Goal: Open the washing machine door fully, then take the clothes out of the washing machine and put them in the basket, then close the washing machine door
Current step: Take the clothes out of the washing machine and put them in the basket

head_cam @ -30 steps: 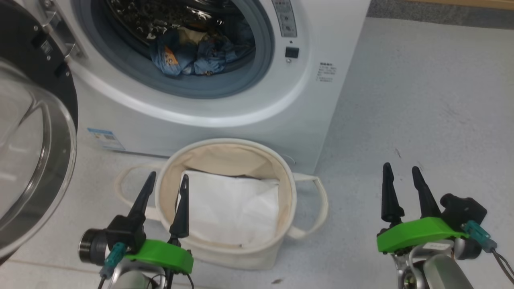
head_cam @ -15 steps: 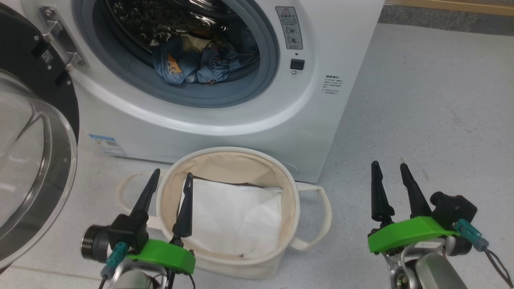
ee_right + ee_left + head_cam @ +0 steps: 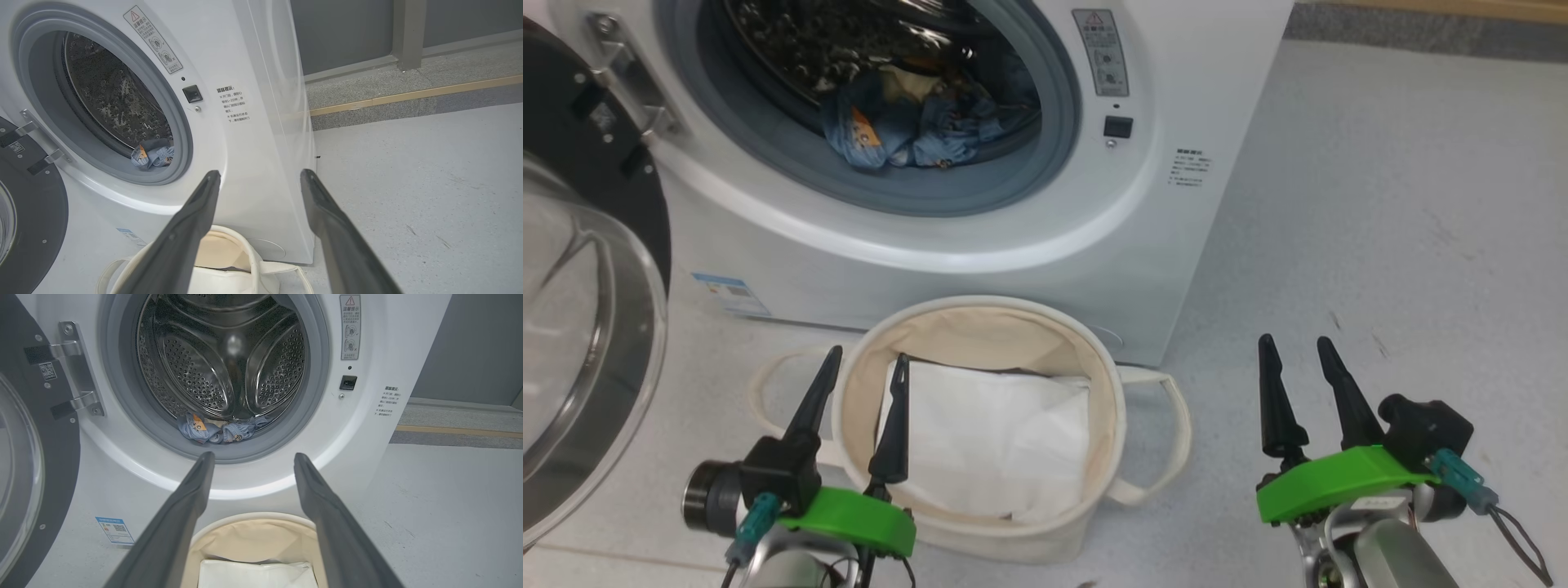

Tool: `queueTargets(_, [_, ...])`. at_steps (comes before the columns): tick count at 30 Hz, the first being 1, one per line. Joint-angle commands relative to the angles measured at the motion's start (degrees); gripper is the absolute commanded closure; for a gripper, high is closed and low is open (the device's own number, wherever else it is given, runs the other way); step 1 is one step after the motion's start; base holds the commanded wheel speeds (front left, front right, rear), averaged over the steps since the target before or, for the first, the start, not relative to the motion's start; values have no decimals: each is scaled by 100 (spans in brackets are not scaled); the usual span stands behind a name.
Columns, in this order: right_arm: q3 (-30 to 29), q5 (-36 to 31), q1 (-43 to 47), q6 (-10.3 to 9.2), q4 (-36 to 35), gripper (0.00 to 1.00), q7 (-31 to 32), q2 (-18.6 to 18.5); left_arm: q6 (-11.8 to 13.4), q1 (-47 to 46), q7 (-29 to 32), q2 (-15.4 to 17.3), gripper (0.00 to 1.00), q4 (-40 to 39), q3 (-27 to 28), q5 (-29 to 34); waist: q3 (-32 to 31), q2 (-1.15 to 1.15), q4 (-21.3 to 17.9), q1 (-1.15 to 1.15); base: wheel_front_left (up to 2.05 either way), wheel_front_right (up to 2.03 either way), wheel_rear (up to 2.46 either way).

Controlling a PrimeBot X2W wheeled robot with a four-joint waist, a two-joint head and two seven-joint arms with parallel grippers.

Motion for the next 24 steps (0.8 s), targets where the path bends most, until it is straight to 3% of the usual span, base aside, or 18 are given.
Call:
queueTargets(1, [134,-35,-101,2,-206,0,-71,14,12,-190,-70,34,0,-140,207,50,66,0,-52,0,0,0,0])
queueTargets(13, [300,4,-287,2,-440,0,-71,14,-44,-1054,-70,189,0,96,347,206,942,0,-320,0,0,0,0])
queueTargets(19, [367,12,-512,2,-557,0,-71,14,-10,-2150,-70,521,0,695,478,341,1536,0,-494,0,0,0,0])
queueTargets(24, [451,47,-742,2,-653,0,-71,14,78,-3307,130,980,0,1403,614,487,2080,0,-711,0,0,0,0])
